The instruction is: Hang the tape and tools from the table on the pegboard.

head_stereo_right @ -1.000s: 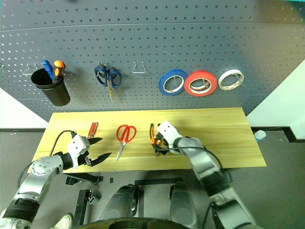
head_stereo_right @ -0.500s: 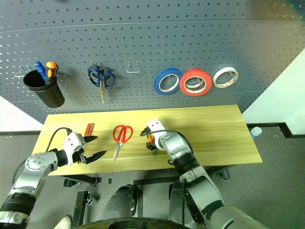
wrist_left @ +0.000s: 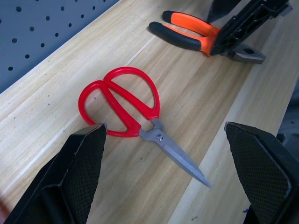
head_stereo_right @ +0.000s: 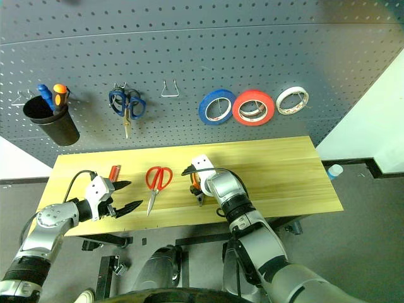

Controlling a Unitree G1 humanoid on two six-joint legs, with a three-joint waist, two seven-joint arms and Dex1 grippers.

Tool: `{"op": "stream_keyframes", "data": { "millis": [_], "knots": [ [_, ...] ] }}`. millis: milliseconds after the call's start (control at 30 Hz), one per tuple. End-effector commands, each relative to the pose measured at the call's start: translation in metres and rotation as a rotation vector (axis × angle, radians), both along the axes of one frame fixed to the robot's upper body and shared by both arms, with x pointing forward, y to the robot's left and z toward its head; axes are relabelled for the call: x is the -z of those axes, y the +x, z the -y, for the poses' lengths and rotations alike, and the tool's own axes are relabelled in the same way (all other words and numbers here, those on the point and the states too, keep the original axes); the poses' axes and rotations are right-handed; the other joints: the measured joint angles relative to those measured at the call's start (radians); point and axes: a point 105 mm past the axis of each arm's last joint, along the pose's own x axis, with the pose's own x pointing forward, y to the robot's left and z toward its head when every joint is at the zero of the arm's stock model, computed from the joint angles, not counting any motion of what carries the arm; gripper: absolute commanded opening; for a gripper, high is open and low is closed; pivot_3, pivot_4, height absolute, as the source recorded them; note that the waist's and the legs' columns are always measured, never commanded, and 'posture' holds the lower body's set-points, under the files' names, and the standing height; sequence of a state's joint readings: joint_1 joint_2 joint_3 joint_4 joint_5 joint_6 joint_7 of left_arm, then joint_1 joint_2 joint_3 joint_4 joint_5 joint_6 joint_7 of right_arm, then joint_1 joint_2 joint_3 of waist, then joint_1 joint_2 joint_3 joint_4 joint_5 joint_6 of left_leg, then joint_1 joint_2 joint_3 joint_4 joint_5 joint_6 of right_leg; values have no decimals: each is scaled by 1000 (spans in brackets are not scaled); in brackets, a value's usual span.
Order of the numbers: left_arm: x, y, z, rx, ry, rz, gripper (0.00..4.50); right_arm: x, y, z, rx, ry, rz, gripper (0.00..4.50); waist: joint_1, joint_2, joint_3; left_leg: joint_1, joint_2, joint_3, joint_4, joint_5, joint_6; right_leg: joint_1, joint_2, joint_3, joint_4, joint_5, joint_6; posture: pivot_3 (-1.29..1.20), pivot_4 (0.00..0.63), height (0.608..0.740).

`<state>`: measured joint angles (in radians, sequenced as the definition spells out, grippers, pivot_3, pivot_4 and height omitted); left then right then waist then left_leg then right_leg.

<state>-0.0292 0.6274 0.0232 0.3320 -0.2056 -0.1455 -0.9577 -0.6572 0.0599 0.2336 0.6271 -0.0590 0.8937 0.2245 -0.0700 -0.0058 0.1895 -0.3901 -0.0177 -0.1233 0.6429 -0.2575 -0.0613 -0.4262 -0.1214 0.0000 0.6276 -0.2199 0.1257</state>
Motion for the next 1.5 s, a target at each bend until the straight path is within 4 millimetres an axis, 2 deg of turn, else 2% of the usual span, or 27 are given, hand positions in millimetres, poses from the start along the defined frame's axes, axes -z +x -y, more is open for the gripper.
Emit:
{"op": "stream_keyframes", "data": {
  "millis": [33, 233, 567, 667, 800, 900, 1067, 1100, 1233, 1333, 1400, 1500],
  "knots": [
    [-6, 0, -2, -3, 1, 31, 4235, -10, 10, 10, -20, -62, 80, 4481, 0, 0, 0, 0, 0, 0, 0, 0, 0, 0, 0, 0, 0, 0, 0, -24, 147, 730],
    [-5, -2, -2, -7, 0, 30, 4235, -12, 7, 25, -45, -86, 91, 4481, 1, 0, 0, 0, 0, 0, 0, 0, 0, 0, 0, 0, 0, 0, 0, -25, 144, 730],
    [-3, 1, 3, -1, -10, 32, 4235, -23, 10, 2, -91, 11, 104, 4481, 0, 0, 0, 0, 1, 0, 0, 0, 0, -1, 1, 0, 1, 0, 0, -32, 139, 730],
    [-3, 2, 4, -1, -11, 35, 4235, -21, 14, 0, -95, 6, 105, 4481, 0, 0, 0, 0, 1, 0, 0, 0, 0, -1, 1, 0, 1, 0, 0, -32, 139, 730],
    [-3, 1, 5, -4, -13, 35, 4235, -12, 18, 7, -78, -39, 91, 4481, 0, 0, 0, 0, 1, 0, 0, 0, 0, -1, 1, 0, 1, 0, 0, -30, 134, 730],
    [-3, -1, 3, -12, -12, 35, 4235, -5, 17, 12, -93, -75, 70, 3928, 0, 0, 0, 0, 1, 0, 0, 0, 0, -1, 1, 0, 1, 0, 0, -24, 135, 730],
    [-3, -3, 1, -20, -10, 35, 4235, -1, 14, 13, -107, -78, 43, 2319, 0, 0, 0, 0, 1, 0, 0, 0, 0, -1, 1, 0, 1, 0, 0, -22, 136, 730],
    [-3, -3, 1, -20, -9, 36, 4235, -1, 14, 13, -107, -73, 42, 2182, 0, 0, 0, 0, 1, 0, 0, 0, 0, -1, 1, 0, 1, 0, 0, -22, 136, 730],
    [-4, -3, 1, -21, -9, 38, 4235, -4, 16, 12, -111, -67, 63, 2183, 0, 0, 0, 0, 1, 0, 0, 0, 0, -1, 1, 1, 1, 0, 0, -23, 138, 730],
    [-6, -3, 0, -27, -18, 46, 4235, -20, 22, 6, -180, -49, 176, 2183, 0, 0, 0, 0, 1, 0, 0, 0, 0, -1, 1, 1, 1, 0, 0, -22, 140, 730],
    [-16, -4, -3, -57, -60, 81, 4235, -44, 25, 2, -320, -59, 365, 2183, 0, 0, 0, 0, 1, 0, 0, 0, 0, -1, 1, 1, 1, 0, 0, -24, 142, 730],
    [-31, -5, -10, -102, -110, 139, 4235, -71, 11, -9, -518, -7, 552, 2183, 0, 1, 0, -2, 1, 0, -1, 0, 0, -3, 1, 1, -1, -1, 1, -31, 145, 730]
  ]
}}
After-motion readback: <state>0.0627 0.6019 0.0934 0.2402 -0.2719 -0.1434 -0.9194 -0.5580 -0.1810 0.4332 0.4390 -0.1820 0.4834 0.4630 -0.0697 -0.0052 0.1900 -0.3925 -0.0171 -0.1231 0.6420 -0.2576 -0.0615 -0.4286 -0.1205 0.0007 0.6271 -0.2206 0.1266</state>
